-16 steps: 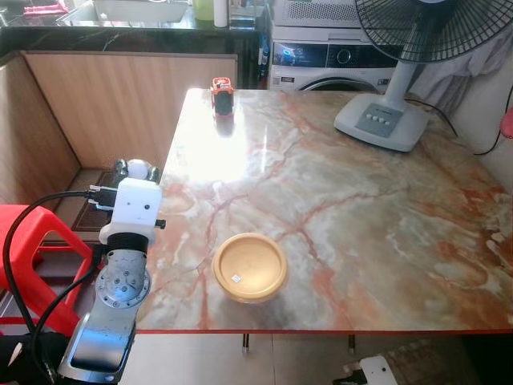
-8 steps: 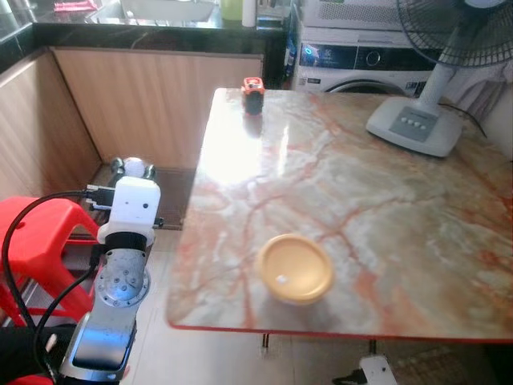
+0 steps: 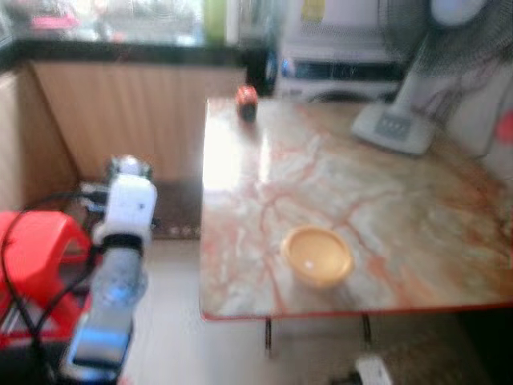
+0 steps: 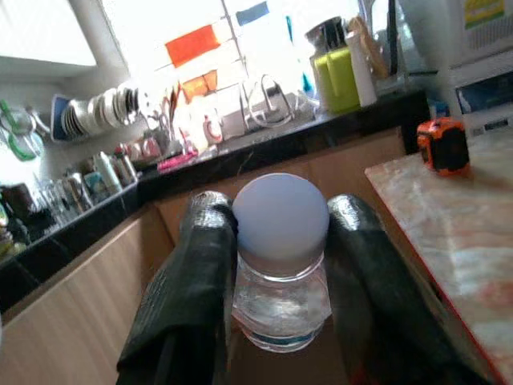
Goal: Restocking fridge
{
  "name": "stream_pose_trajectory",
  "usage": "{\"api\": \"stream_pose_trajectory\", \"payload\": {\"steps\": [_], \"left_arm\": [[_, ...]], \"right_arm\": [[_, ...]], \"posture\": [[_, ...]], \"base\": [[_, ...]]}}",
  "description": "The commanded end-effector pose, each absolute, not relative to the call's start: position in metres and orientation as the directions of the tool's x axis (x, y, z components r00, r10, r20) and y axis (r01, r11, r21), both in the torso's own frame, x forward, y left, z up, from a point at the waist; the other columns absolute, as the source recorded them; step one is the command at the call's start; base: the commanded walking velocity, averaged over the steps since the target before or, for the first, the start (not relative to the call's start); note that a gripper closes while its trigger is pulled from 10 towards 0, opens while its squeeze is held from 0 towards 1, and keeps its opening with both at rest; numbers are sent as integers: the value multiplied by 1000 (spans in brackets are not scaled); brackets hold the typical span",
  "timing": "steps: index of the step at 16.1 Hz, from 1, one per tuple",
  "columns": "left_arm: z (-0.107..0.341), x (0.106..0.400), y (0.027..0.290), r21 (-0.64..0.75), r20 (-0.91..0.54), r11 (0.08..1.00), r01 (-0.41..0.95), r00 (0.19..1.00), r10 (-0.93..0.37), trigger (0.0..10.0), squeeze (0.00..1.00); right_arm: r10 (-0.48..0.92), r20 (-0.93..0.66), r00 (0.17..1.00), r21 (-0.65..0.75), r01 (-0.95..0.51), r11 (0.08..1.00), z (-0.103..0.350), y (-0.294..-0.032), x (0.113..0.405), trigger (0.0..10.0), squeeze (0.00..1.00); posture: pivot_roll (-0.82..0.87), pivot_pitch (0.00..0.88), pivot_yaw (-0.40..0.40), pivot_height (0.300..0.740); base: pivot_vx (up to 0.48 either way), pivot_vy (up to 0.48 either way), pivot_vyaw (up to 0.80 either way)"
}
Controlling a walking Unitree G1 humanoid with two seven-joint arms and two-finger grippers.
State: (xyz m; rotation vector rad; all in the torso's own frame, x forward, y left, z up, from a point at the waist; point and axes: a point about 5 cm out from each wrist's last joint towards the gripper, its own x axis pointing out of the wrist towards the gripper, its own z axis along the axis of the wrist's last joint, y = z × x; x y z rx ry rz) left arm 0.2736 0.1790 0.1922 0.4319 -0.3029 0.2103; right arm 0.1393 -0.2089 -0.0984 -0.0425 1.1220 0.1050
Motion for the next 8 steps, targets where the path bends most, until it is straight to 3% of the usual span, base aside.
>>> {"api": "stream_pose_trajectory", "payload": {"steps": [1, 5, 8], "left_arm": [[198, 273, 176, 383, 363, 886, -261, 924, 116, 10000, 0], [202, 272, 174, 383, 386, 888, -257, 917, 99, 10000, 0], [206, 272, 169, 360, 404, 904, -230, 912, 71, 10000, 0]], "right_arm": [[33, -896, 443, -3, -81, 997, -96, -218, 142, 10000, 0], [18, -900, 436, -19, -80, 997, -95, -220, 142, 10000, 0], [9, -904, 427, -22, -67, 998, -96, -222, 141, 10000, 0]], "posture": [[102, 0, -43, 740], [105, 0, -50, 740], [101, 0, -50, 740]], "base": [[0, 0, 0], [0, 0, 0], [0, 0, -671]]}}
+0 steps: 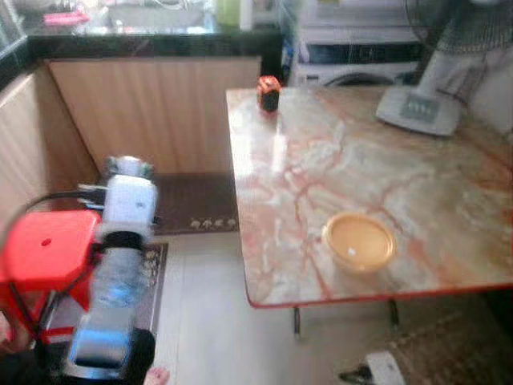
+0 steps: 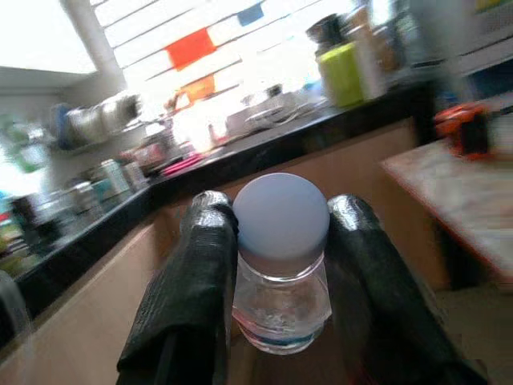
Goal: Restocking fridge
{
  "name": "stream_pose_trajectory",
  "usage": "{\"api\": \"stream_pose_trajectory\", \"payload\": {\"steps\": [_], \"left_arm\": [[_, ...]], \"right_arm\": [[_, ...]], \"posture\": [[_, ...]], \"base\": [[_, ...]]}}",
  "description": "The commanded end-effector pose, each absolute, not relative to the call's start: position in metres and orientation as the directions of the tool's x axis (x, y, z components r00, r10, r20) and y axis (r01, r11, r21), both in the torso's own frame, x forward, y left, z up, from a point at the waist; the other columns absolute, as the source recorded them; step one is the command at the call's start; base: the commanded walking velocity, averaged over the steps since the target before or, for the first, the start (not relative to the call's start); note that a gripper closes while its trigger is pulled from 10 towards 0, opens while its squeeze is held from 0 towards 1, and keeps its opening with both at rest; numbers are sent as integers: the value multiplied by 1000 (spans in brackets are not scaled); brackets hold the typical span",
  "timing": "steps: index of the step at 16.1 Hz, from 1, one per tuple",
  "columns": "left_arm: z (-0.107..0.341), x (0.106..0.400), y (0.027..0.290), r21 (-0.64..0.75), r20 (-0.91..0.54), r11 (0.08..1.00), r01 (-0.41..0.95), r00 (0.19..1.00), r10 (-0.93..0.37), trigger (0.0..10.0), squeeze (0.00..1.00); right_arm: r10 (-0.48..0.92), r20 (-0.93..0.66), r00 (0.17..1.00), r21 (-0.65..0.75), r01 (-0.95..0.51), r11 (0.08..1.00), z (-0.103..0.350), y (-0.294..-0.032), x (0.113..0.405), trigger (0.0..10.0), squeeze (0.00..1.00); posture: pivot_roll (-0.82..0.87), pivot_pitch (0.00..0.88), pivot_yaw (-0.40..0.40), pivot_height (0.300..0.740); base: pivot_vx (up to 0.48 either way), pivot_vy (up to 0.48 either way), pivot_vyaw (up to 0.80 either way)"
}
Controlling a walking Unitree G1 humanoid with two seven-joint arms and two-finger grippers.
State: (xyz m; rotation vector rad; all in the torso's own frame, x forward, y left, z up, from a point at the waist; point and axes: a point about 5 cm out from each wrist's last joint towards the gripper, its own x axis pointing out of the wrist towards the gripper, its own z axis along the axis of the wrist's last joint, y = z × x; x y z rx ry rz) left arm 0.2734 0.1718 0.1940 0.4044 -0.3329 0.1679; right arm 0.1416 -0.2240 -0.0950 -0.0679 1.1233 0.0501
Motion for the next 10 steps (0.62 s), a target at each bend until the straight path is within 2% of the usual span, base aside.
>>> {"api": "stream_pose_trajectory", "payload": {"steps": [1, 5, 8, 10], "left_arm": [[206, 272, 167, 355, 407, 909, -217, 911, 59, 10000, 0], [204, 272, 163, 345, 397, 921, -180, 918, 31, 10000, 0], [205, 274, 159, 387, 394, 909, -156, 919, -10, 10000, 0], [207, 275, 158, 415, 400, 896, -157, 916, -25, 10000, 0]], "right_arm": [[7, -904, 427, -22, -63, 998, -96, -222, 141, 10000, 0], [9, -908, 420, -20, -65, 998, -96, -221, 141, 10000, 0], [10, -908, 419, -18, -63, 998, -96, -220, 140, 10000, 0], [11, -906, 424, -13, -55, 998, -96, -220, 141, 10000, 0]], "posture": [[101, 0, -51, 740], [101, 0, -46, 740], [99, 0, -39, 740], [97, 0, -35, 740]], "base": [[0, 0, -800], [0, 0, -800], [0, 0, -800], [0, -362, -800]]}}
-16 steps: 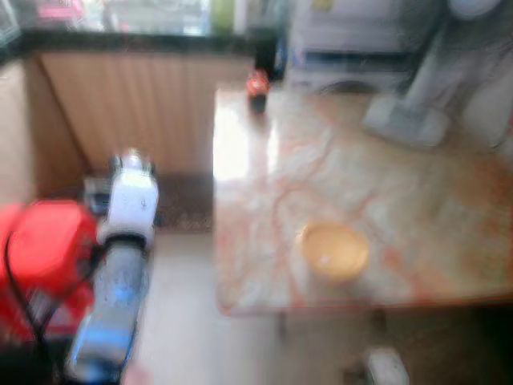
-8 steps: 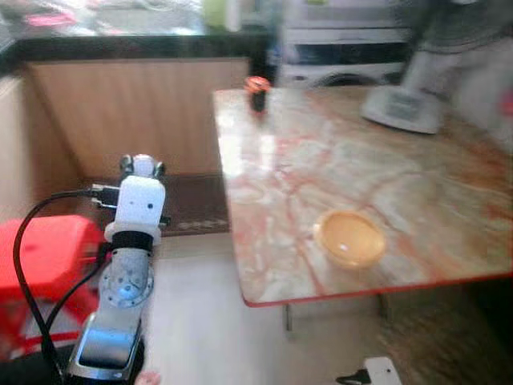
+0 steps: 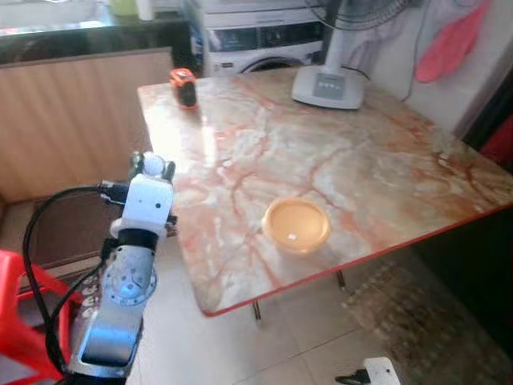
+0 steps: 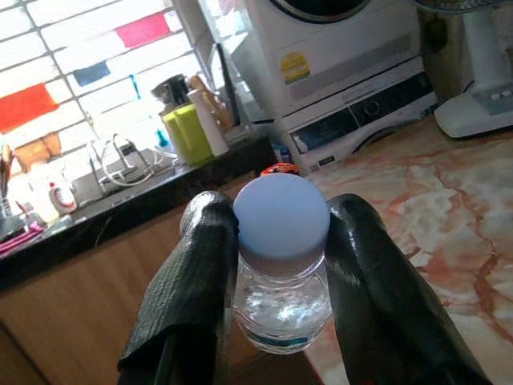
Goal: Restocking fridge
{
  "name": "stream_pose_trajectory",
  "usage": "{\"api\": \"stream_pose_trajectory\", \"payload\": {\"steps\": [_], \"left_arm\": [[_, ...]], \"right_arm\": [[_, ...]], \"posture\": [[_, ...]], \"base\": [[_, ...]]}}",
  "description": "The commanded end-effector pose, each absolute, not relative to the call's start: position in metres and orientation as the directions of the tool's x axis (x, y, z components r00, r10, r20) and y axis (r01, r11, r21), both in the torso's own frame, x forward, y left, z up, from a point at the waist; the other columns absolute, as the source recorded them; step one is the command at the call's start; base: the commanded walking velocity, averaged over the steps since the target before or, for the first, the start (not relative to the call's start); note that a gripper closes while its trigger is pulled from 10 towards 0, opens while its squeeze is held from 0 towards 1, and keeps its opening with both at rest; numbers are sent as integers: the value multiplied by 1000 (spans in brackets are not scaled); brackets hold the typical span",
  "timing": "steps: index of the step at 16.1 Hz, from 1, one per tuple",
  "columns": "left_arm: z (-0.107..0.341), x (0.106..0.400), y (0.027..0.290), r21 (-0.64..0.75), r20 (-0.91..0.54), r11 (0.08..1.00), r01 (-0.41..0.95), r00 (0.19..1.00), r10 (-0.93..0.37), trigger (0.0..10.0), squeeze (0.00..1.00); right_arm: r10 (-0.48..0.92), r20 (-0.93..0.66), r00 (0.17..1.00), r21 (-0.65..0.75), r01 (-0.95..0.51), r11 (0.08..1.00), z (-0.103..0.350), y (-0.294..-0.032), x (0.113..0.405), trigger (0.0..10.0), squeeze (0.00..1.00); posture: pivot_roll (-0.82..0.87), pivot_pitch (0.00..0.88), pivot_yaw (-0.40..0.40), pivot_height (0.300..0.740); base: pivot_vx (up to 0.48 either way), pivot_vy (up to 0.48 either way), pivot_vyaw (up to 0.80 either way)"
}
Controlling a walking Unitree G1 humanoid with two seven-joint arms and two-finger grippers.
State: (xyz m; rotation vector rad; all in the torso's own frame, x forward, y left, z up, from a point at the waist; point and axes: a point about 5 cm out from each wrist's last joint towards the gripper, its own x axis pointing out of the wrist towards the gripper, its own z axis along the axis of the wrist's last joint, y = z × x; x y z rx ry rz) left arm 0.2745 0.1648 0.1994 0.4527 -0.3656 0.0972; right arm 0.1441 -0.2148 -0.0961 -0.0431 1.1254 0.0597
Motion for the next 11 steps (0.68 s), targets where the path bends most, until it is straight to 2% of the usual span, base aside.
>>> {"api": "stream_pose_trajectory", "payload": {"steps": [1, 3, 4, 11], "left_arm": [[208, 275, 158, 409, 406, 898, -161, 914, -21, 10000, 0], [210, 274, 157, 444, 411, 882, -160, 910, -42, 10000, 0], [210, 274, 156, 450, 416, 878, -162, 908, -46, 10000, 0], [223, 273, 146, 469, 470, 871, -147, 876, -105, 10000, 0]], "right_arm": [[12, -906, 423, -13, -56, 998, -96, -220, 141, 10000, 0], [13, -907, 420, -13, -60, 998, -96, -219, 141, 10000, 0], [14, -907, 420, -13, -61, 998, -96, -219, 141, 10000, 0], [15, -908, 418, -13, -64, 998, -96, -220, 141, 10000, 0]], "posture": [[97, 0, -35, 740], [105, 0, -41, 740], [106, 0, -41, 740], [105, 0, -46, 740]], "base": [[0, 0, -800], [0, 0, -800], [0, -319, -800], [0, 0, -800]]}}
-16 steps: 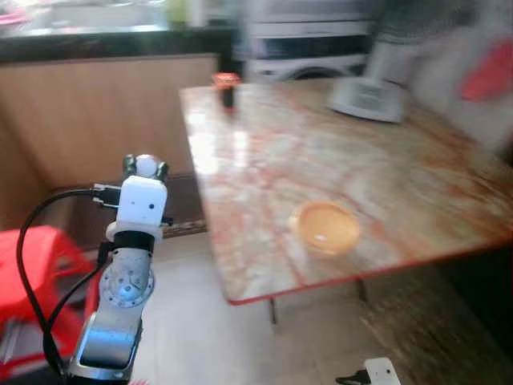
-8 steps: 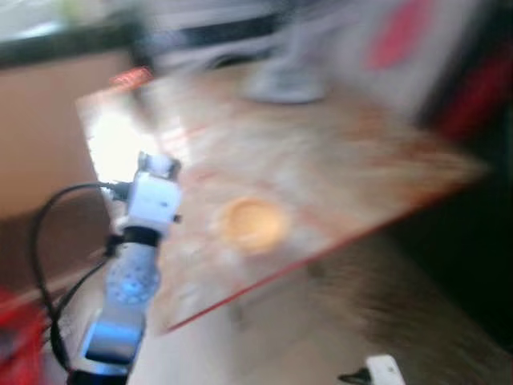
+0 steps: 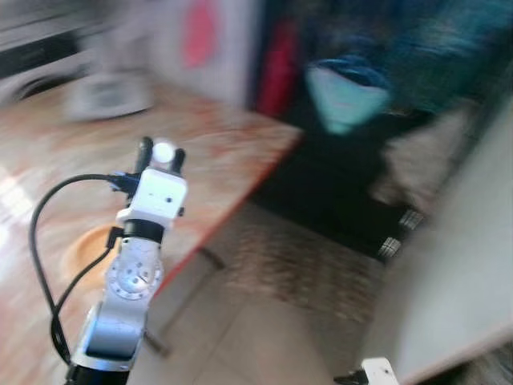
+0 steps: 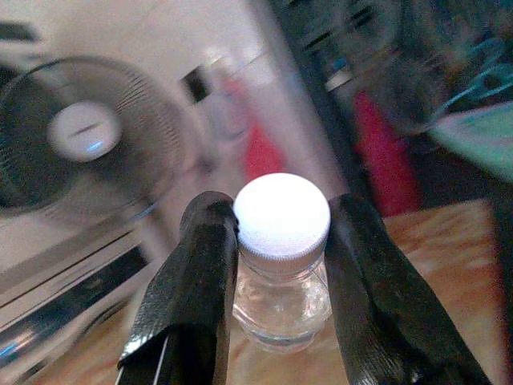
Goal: Restocking fridge
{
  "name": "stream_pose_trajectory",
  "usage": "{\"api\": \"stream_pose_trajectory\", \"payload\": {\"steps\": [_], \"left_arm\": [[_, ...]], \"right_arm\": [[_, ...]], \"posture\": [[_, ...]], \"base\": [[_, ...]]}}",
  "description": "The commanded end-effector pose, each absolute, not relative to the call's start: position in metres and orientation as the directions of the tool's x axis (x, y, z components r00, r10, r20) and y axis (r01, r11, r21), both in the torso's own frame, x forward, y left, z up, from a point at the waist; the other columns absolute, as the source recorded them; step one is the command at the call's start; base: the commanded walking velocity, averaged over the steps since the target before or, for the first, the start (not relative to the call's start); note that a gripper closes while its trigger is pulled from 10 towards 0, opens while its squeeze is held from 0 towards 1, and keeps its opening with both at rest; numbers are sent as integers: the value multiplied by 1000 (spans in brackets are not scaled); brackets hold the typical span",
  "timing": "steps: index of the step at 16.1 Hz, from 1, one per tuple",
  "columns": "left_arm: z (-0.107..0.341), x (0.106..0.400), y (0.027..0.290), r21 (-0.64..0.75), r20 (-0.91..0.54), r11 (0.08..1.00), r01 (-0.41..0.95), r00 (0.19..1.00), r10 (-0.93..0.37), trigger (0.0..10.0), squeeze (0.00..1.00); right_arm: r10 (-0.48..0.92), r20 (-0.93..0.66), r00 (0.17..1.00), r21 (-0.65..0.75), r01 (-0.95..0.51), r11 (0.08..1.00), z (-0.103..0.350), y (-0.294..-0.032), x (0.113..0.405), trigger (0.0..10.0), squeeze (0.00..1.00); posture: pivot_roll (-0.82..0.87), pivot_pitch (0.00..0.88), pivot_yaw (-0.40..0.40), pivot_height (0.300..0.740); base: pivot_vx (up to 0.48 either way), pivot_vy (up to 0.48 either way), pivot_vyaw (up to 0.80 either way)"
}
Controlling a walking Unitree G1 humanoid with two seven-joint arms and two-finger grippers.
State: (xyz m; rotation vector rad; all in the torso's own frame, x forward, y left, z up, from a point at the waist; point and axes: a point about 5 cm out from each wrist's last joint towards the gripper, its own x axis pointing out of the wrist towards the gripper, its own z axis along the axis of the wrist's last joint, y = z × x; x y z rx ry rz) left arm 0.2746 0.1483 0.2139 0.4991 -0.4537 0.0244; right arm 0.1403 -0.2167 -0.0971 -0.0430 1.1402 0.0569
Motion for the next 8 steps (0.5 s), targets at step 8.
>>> {"api": "stream_pose_trajectory", "payload": {"steps": [8], "left_arm": [[218, 273, 142, 493, 439, 865, -93, 885, -155, 10000, 0]], "right_arm": [[21, -907, 420, -7, -65, 998, -96, -219, 142, 10000, 0]], "posture": [[101, 0, -44, 740]], "base": [[0, -35, -800]]}}
